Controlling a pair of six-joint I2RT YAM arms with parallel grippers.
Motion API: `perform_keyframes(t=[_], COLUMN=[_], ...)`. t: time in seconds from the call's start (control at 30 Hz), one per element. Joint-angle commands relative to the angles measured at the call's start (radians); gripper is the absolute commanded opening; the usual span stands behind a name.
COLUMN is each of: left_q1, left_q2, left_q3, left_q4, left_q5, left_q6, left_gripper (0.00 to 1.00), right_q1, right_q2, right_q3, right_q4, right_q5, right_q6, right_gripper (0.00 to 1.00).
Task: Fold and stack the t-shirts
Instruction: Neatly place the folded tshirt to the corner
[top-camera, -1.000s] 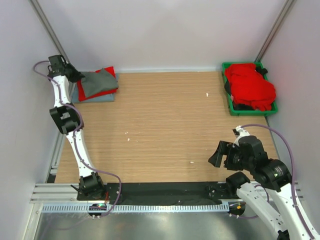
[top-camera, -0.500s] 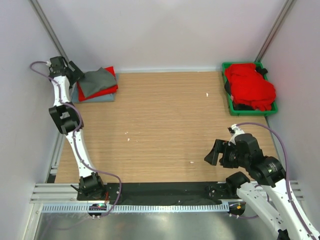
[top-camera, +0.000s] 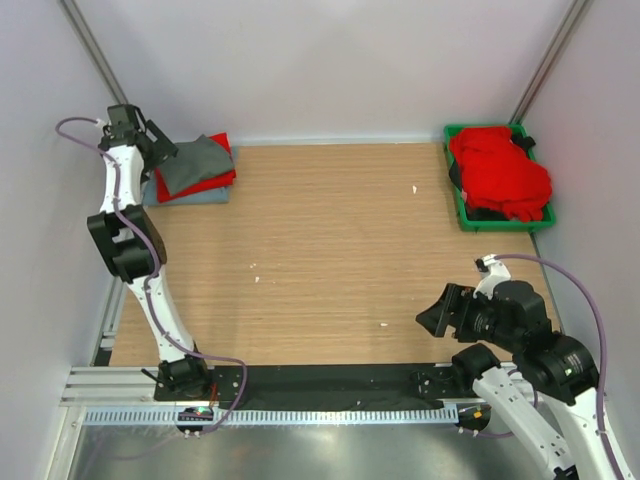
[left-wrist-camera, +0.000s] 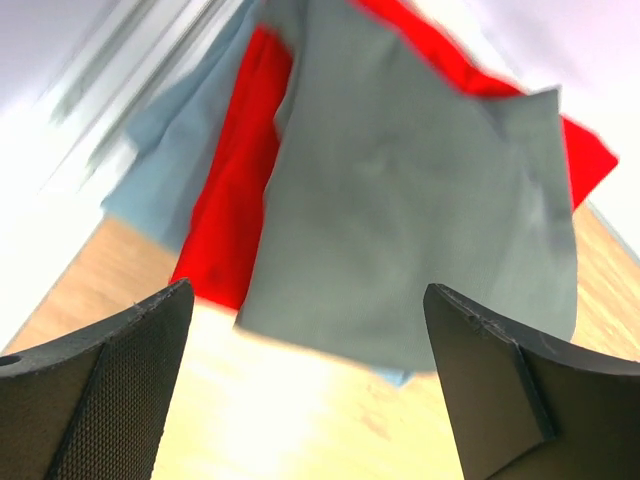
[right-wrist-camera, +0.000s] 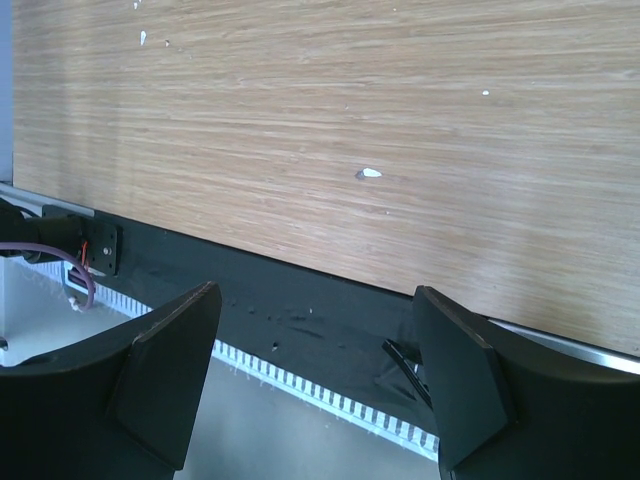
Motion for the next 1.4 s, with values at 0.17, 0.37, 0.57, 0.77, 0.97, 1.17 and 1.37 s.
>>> perform_keyframes(t=[0.17,0.37,0.57,0.77,0.97,1.17,1.37], left_q1=[0.014,0.011,0.007,0.009,0.007,0.009,0.007], left_q2=[-0.151,-0.189,-0.186,-0.203,-0.189,-0.168,-0.151], left_q3=[-0.244,-0.383,-0.408,-0.406,-0.377,-0.370,-0.364], left_q4=[0.052,0.144,0.164,0.186,0.193,0.207,0.227], left_q5=[0.030,0.131,0.111,0.081,0.068,0.067,0.074], left_q6=[-0.072,-0.095,-0.092,-0.086,-0.079,-0.079,-0.077], left_gripper=[0.84,0.76,0.70,0.67,0.61,0.58,0.46], right_q1=[0.003,0.003,0.003,0.003,0.003,0.003,0.003], right_q2=[-0.053,-0.082,-0.096,-0.098,-0.098,-0.092,-0.088], right_q3=[0.038,0.038,0.032,0.031,0.015,0.006,-0.008], right_q4=[-0.047,-0.085,-0.101,-0.116,-0.110,-0.105,-0.101], right_q5=[-0.026,-0.012,-0.011,0.002,0.005,0.005,0.009], right_q6=[0.000,-0.003,-0.006,-0.014,-0.010,-0.013,-0.014], right_gripper=[0.84,0.84,0.84,0.84,0.84,0.84,0.84])
